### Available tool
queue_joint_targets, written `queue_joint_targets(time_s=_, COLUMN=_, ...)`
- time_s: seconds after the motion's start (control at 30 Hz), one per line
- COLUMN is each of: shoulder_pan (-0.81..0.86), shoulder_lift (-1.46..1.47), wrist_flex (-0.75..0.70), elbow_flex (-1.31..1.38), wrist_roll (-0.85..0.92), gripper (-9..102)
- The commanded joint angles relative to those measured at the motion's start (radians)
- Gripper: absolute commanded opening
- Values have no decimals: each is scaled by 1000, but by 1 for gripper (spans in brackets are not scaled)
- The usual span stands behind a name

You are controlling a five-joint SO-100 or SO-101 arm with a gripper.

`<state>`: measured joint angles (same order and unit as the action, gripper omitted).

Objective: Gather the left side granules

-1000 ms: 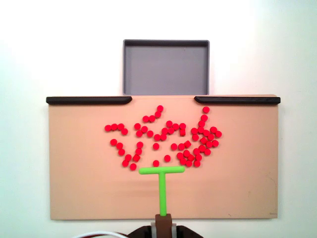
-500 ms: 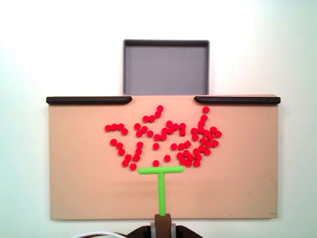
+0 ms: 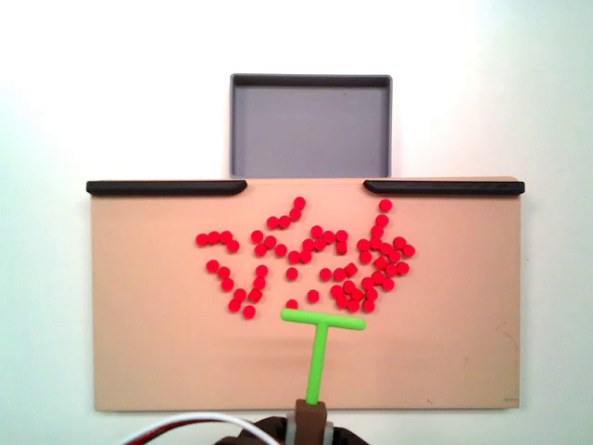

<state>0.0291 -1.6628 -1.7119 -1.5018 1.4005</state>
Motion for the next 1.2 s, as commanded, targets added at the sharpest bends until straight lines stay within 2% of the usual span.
queue_joint_targets(time_s=0.0, shoulder_pan=-51, shoulder_lift=-35, wrist_flex=-5, elbow_flex=26, wrist_roll=-110, gripper=0)
queue_joint_targets(time_s=0.3, shoulder_pan=-169, shoulder_lift=-21, wrist_flex=-5, elbow_flex=35, wrist_roll=-405, gripper=0)
queue_joint_targets(time_s=0.53, shoulder_pan=-261, shoulder_lift=135, wrist_flex=-5, elbow_flex=178, wrist_roll=-698, gripper=0)
queue_joint_targets(time_s=1.17, shoulder_pan=-353, shoulder_lift=236, wrist_flex=-9, elbow_flex=267, wrist_roll=-1278, gripper=0)
